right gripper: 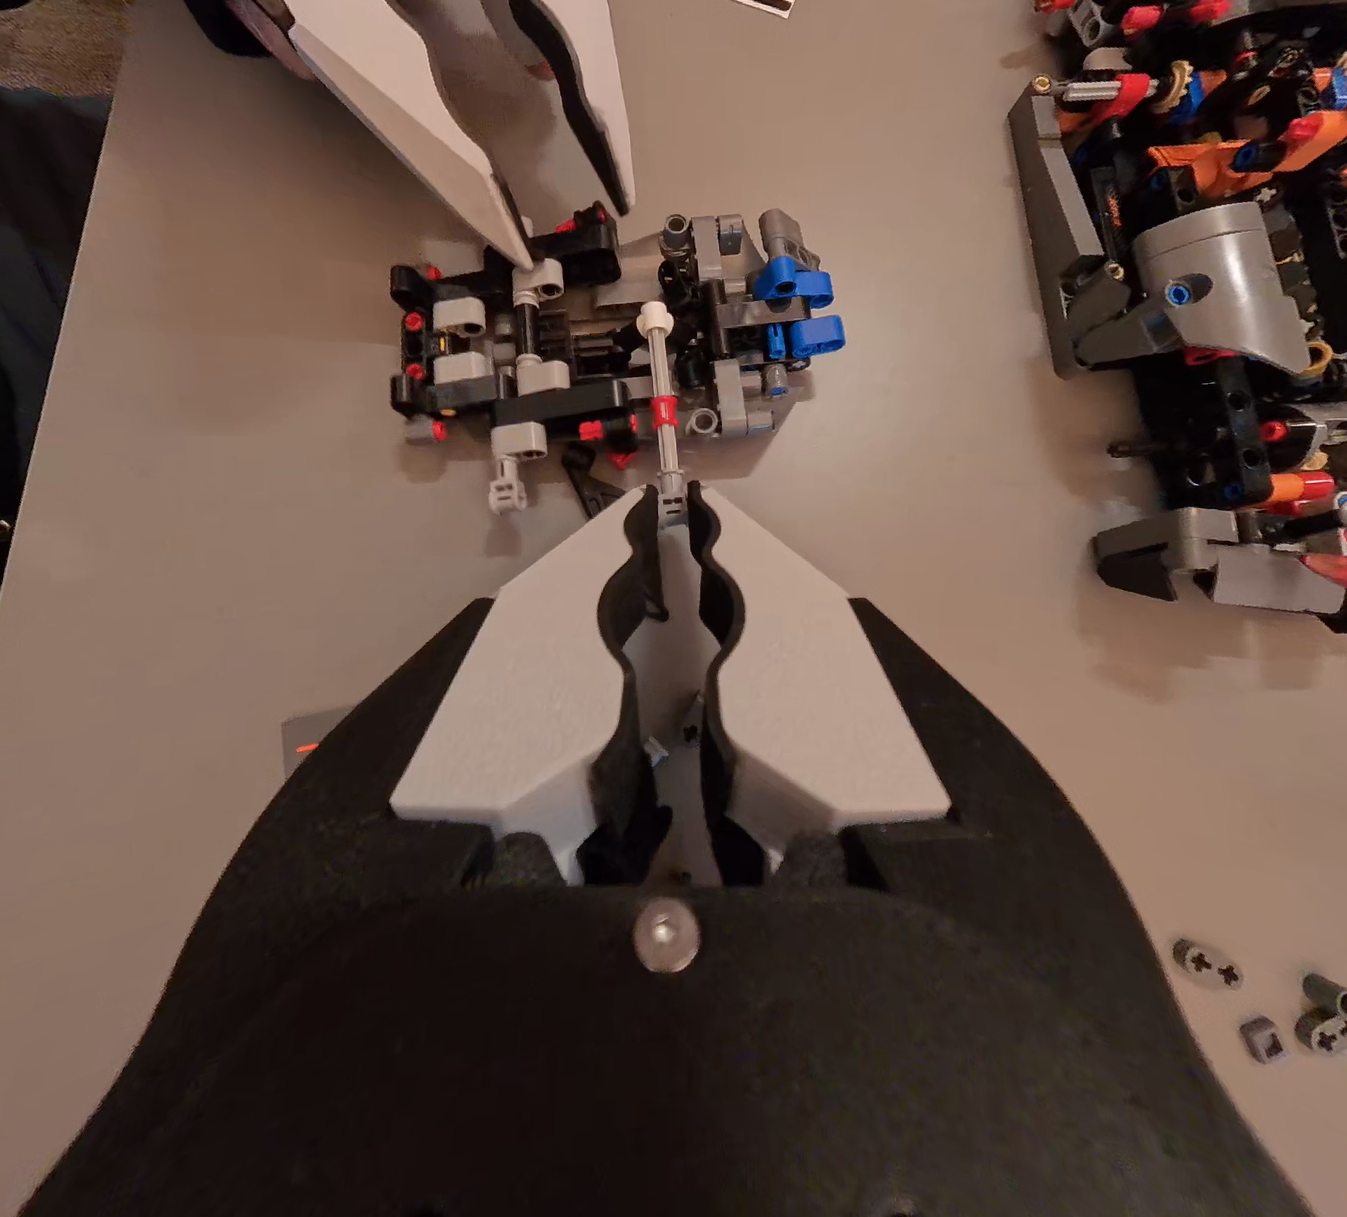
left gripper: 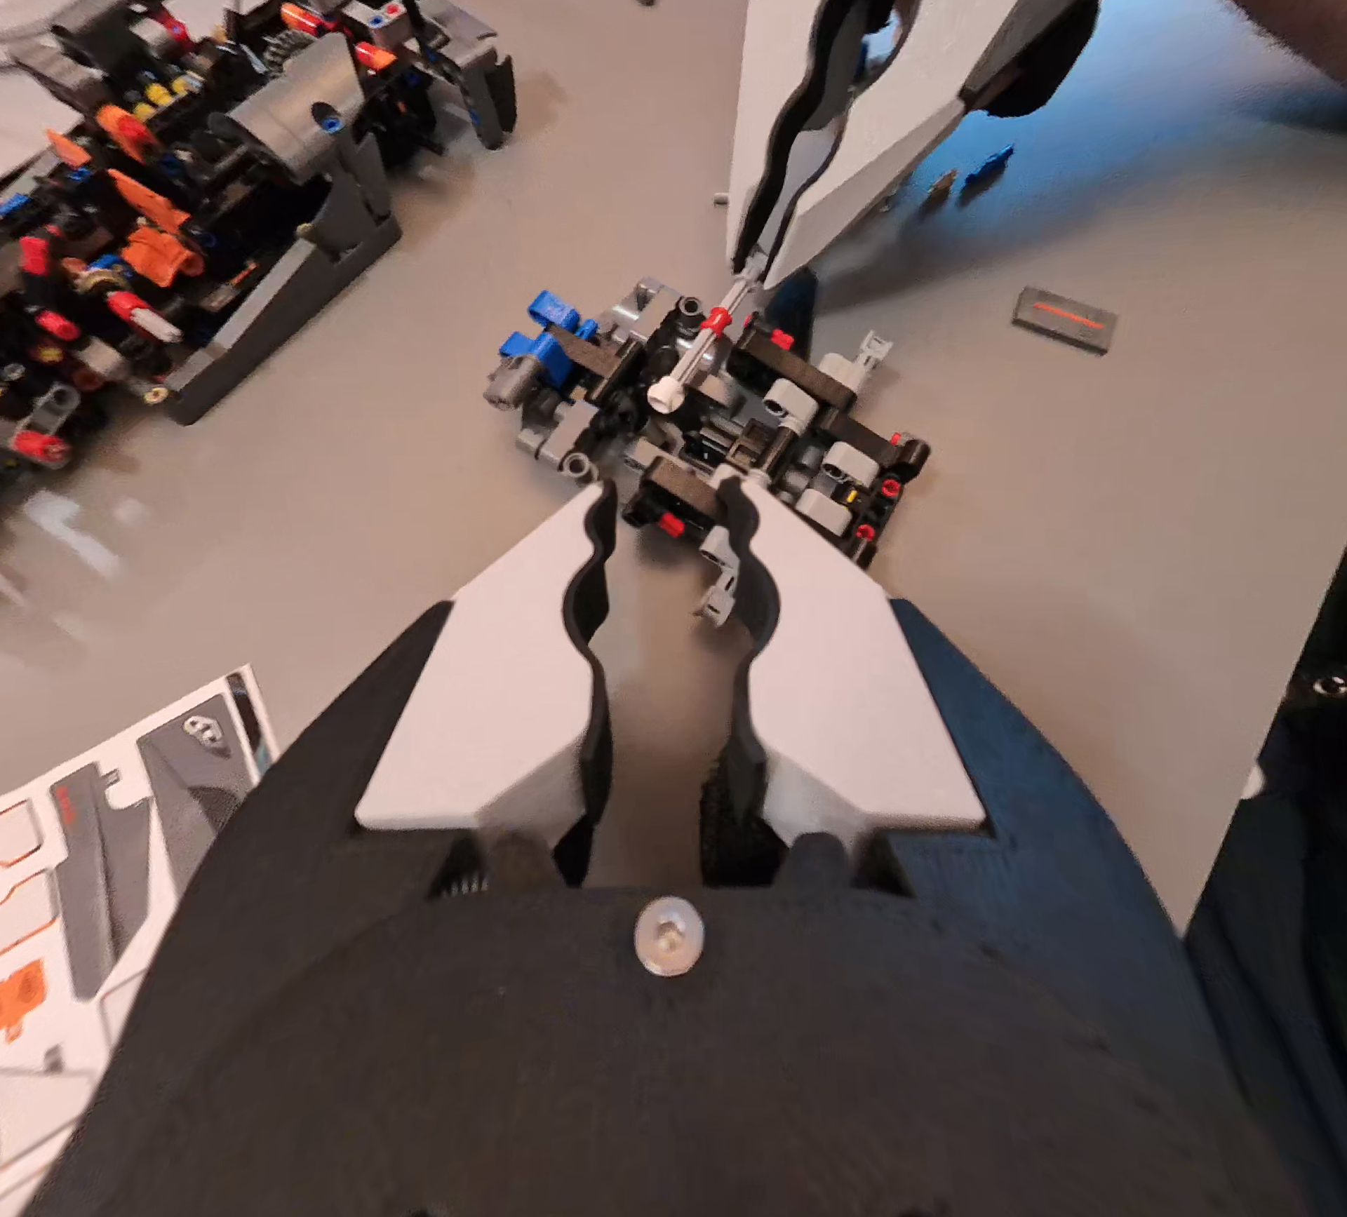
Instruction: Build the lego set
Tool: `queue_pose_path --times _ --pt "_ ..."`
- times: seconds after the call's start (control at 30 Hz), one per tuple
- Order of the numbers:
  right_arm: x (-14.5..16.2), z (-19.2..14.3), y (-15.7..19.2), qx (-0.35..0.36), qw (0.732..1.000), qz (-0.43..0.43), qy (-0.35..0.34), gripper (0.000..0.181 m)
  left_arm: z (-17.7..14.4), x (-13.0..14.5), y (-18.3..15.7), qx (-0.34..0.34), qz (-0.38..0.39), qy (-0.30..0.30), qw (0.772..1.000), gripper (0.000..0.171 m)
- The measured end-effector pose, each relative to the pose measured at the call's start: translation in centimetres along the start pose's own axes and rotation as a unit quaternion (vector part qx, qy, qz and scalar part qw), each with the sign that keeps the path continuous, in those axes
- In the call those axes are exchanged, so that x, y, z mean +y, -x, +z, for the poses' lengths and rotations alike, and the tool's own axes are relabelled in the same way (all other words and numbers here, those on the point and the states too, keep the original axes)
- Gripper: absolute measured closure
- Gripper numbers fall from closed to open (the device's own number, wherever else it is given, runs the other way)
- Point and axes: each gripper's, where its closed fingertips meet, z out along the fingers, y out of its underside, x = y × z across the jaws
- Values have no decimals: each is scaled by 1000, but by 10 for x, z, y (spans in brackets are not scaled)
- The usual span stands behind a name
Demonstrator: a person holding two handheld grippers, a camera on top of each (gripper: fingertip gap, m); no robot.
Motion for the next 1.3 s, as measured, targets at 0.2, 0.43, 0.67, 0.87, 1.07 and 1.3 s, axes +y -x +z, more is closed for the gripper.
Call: queue_pose_path --times 0.2,0.43,0.67,0.87,1.07,1.3 --pt "3 -2 -1 -1 1000 4 4 176 4 -4 -3 18 0 -2 1000 153" --pt "15 -15 -8 -19 999 31 11 176 2 -1 -1 7 1 0 1000 157" --pt "29 -29 -31 10 998 62 16 176 1 1 -4 13 3 2 1000 157" --pt "43 -18 -39 29 997 63 44 173 0 0 -5 13 11 0 1000 151" --pt "16 -34 -34 47 998 47 18 153 -5 4 -5 20 11 -1 1000 135" --pt "-9 1 20 -73 995 59 31 155 2 8 -14 32 38 19 999 133"
